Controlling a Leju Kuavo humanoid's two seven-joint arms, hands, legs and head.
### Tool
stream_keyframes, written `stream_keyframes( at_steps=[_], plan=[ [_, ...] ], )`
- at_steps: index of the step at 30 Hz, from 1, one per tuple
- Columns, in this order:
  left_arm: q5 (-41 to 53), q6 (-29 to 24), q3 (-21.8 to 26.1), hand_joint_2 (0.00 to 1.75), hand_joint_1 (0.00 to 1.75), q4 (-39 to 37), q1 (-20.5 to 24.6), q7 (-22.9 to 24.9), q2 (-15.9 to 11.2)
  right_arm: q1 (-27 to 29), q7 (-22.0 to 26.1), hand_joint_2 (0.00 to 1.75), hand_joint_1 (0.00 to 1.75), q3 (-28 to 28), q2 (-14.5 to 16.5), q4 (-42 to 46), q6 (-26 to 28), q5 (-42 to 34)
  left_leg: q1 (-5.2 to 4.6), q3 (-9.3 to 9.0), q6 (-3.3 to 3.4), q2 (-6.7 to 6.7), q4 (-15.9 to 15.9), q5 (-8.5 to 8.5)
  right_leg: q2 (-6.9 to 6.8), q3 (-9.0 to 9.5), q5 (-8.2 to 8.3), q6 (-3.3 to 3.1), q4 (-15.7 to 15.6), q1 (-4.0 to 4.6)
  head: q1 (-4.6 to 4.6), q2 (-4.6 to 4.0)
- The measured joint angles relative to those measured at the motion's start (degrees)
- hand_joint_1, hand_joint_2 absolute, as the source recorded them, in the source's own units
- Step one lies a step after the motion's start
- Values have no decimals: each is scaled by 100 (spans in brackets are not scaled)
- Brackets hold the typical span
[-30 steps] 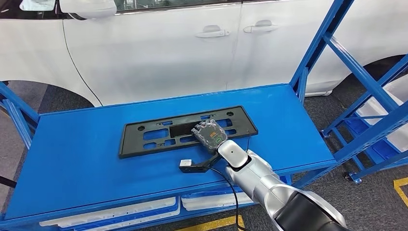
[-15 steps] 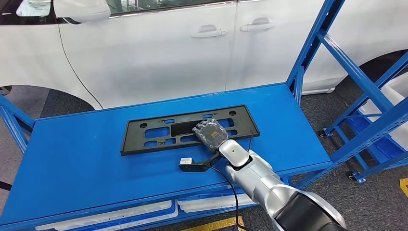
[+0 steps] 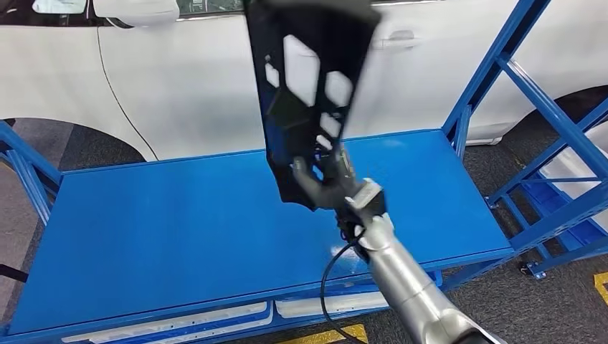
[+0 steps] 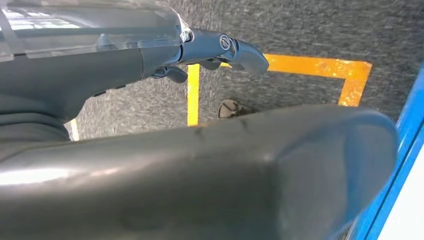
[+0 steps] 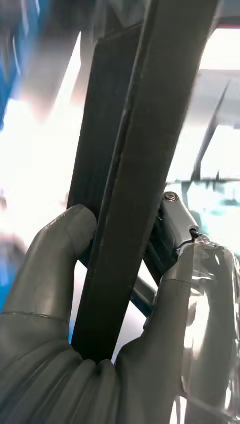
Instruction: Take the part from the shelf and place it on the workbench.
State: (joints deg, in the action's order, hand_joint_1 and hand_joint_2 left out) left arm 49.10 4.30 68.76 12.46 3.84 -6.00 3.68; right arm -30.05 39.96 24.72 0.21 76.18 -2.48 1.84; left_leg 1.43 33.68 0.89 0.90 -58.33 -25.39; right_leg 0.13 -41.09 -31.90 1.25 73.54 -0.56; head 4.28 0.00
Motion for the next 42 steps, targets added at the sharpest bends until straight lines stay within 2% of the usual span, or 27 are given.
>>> stream_keyframes(
  at_steps=[2,4,7,9,10,12,13,14,15,18,19,20,23,24,25,27,28,29,30,31,32,34,35,38,39,40,42],
  plan=[
    [4,63,2,0,0,0,-24,-82,-7,178,21,175,175,-209,-82,1099,-644,-429,-11,-26,-22,14,0,-26,1,327,435,-57,-765,11,0,0],
    [7,107,2,0,0,0,-23,-189,-7,319,37,175,175,-326,-82,1984,-1072,-566,-32,-37,-69,13,-6,-51,0,595,646,-99,-1375,37,0,0],
    [-3,125,4,0,0,0,-10,-316,-8,516,35,175,175,-344,-75,2804,-1404,-666,-47,-51,-165,9,20,-73,7,655,631,-156,-1513,51,1,0],
    [-13,123,10,0,0,-1,1,-372,-8,574,15,175,175,-311,-68,3044,-1580,-789,-47,-21,-223,-9,-118,-214,-7,692,661,-219,-1563,27,1,0],
    [-16,116,14,0,0,-1,8,-390,-8,594,7,175,175,-284,-64,3106,-1667,-850,-44,67,-245,-21,-350,-377,-17,707,678,-247,-1585,14,1,0],
    [-13,94,21,0,0,-2,13,-407,-5,658,-21,175,175,-217,-59,3138,-1809,-936,-37,370,-271,-39,-1099,-788,-29,697,696,-275,-1585,27,1,0],
    [-11,80,24,0,0,-2,13,-413,-5,699,-63,175,175,-185,-60,3137,-1874,-973,-34,506,-278,-42,-1432,-921,-32,683,704,-285,-1581,38,1,0],
    [-9,65,27,0,0,-2,14,-418,-5,739,-128,175,175,-148,-61,3128,-1941,-1014,-34,559,-277,-44,-1590,-947,-32,668,711,-292,-1573,48,1,0],
    [-8,49,30,0,0,-2,16,-420,-7,776,-206,175,175,-108,-61,3114,-2006,-1063,-35,498,-267,-44,-1513,-860,-31,655,717,-297,-1564,56,1,0],
    [-12,-1,42,0,0,-2,40,-392,-15,864,-404,175,175,17,-63,3061,-2172,-1215,-56,-121,-187,-46,-379,-362,-27,632,731,-280,-1521,79,0,0],
    [-15,-17,49,0,0,-2,49,-375,-17,887,-457,175,175,56,-64,3042,-2205,-1259,-71,-257,-158,-46,-106,-273,-27,619,743,-256,-1509,85,1,0],
    [-19,-31,58,0,0,-2,56,-356,-20,911,-504,175,175,92,-65,3019,-2224,-1291,-89,-308,-132,-46,20,-240,-28,605,759,-225,-1501,87,1,0],
    [-33,-55,99,0,0,-3,60,-303,-16,978,-608,175,175,169,-69,2953,-2222,-1375,-91,-268,-48,-51,63,-137,-23,564,786,-117,-1494,80,0,0],
    [-38,-59,113,0,0,-3,64,-287,-13,990,-637,175,175,178,-69,2937,-2204,-1400,-77,-243,-11,-61,85,-86,-18,521,686,-84,-1411,75,0,0],
    [-44,-63,125,0,0,-4,71,-268,-9,1001,-671,175,175,183,-69,2923,-2170,-1418,-61,-207,22,-72,108,-31,-13,440,498,-53,-1214,66,0,0],
    [-55,-76,143,0,0,-4,83,-243,-8,1049,-727,175,175,193,-69,2900,-2062,-1406,-60,-100,57,-85,110,54,-11,196,-10,-2,-521,32,0,0],
    [-64,-87,152,0,0,-4,82,-236,-8,1097,-739,175,175,201,-69,2892,-1988,-1361,-62,-40,58,-87,105,94,-11,95,-194,20,-166,14,0,0],
    [-76,-98,162,0,0,-4,79,-233,-9,1153,-734,175,175,208,-69,2887,-1920,-1300,-64,22,53,-87,97,133,-12,69,-268,39,48,-2,0,0],
    [-90,-108,173,0,0,-3,74,-235,-9,1210,-719,175,175,218,-69,2884,-1862,-1232,-64,84,42,-87,84,171,-13,147,-228,52,55,-18,0,0],
    [-102,-113,183,0,0,-3,69,-241,-9,1260,-692,175,175,229,-69,2887,-1813,-1164,-63,143,28,-86,68,207,-14,342,-100,58,-163,-35,0,0],
    [-112,-114,190,0,0,-3,66,-250,-9,1299,-661,175,175,238,-69,2895,-1776,-1116,-62,196,9,-85,48,239,-15,624,49,56,-548,-49,0,0],
    [-121,-114,202,0,0,-2,62,-279,-10,1365,-595,175,175,253,-69,2934,-1723,-1052,-70,277,-50,-78,18,300,-7,1107,196,16,-1297,-37,1,0],
    [-122,-111,211,0,0,-2,62,-298,-14,1400,-560,175,175,256,-72,2959,-1714,-1031,-73,293,-87,-75,14,333,1,1218,210,-15,-1495,-22,2,0],
    [-123,-92,250,0,0,-2,54,-350,-43,1494,-422,175,175,279,-101,2994,-1775,-980,-61,322,-207,-67,39,429,7,1167,303,-140,-1578,4,0,0],
    [-123,-80,262,0,0,-2,50,-365,-55,1511,-365,175,175,294,-114,2993,-1806,-970,-55,364,-236,-65,-12,353,-1,1121,357,-191,-1591,-2,0,0],
    [-124,-67,270,0,0,-2,45,-378,-67,1523,-311,175,175,309,-126,2991,-1831,-965,-48,428,-259,-64,-171,164,-12,1066,421,-237,-1610,-12,1,0],
    [-129,-46,280,0,0,-2,45,-403,-78,1530,-218,175,175,340,-146,2985,-1877,-962,-41,617,-287,-66,-817,-422,-22,920,548,-294,-1618,-3,1,0]
  ],
)
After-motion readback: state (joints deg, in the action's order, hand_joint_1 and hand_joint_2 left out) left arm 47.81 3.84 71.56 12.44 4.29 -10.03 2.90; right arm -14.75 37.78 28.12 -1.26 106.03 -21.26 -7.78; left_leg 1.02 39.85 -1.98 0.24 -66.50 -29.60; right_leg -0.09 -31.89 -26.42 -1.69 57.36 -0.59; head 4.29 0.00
